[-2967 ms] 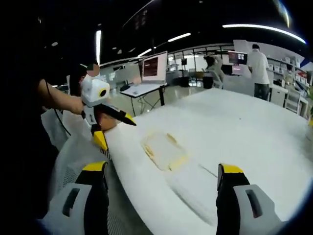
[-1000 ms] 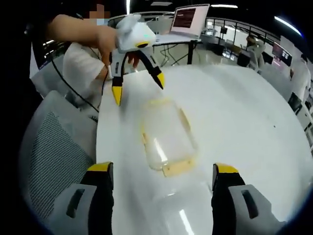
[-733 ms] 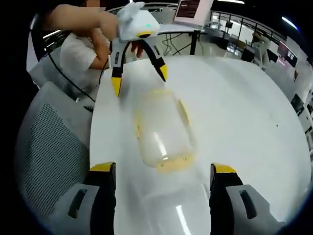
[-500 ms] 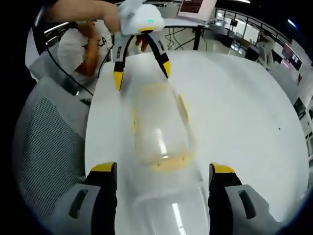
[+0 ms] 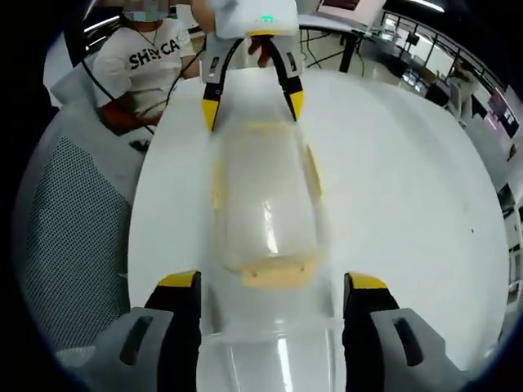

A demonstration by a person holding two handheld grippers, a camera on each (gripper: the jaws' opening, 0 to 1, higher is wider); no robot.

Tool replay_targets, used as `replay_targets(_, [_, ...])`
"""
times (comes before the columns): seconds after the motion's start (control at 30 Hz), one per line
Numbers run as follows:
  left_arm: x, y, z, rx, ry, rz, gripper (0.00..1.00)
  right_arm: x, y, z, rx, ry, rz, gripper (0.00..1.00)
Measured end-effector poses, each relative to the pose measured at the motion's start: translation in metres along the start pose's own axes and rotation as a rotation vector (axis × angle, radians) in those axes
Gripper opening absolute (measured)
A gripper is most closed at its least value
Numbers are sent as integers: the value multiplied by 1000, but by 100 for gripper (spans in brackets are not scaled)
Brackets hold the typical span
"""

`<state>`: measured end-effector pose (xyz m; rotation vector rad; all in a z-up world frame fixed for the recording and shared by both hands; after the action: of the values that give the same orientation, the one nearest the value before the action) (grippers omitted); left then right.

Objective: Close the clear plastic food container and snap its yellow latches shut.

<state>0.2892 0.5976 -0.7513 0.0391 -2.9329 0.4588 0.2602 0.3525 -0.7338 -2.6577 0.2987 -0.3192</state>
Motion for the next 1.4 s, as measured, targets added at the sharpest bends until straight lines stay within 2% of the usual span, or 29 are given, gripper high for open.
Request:
replay_targets(0.17, [-4,0,1,-26,1,30,66,1,-1,5,-30,-8,-20,67])
replay_targets(0.33, [-5,-2,1,-25,-1,42,64,2,-2,7,-48,-11,-36,65])
replay_targets(0.6, [-7,-5,2,-32,7,57,59,0,-2,15,-92,-26,-50,56])
replay_targets(0.93, [-7,-6,2,-41,-16,55,53,3,-1,22,-128,-20,-65,46])
replay_targets(1.23, [-7,-8,3,-49,-16,60,52,3,-1,25,-134,-35,-53,40])
replay_targets(1.4, [-6,-10,5,-51,-9,75,46,5,-2,27,-127,-34,-47,38])
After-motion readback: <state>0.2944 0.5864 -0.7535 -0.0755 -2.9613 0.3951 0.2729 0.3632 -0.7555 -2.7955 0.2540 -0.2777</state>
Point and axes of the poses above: the point that each gripper's makers call its tool centre point, and the gripper's own axes: z roughly forward along the fingers, x roughly to its right, y roughly out of its underside, the point moved 10 cm from there along -z, roughly backward along the fingers, and after that the axes turned 10 degrees about y, right-handed, at the moved point
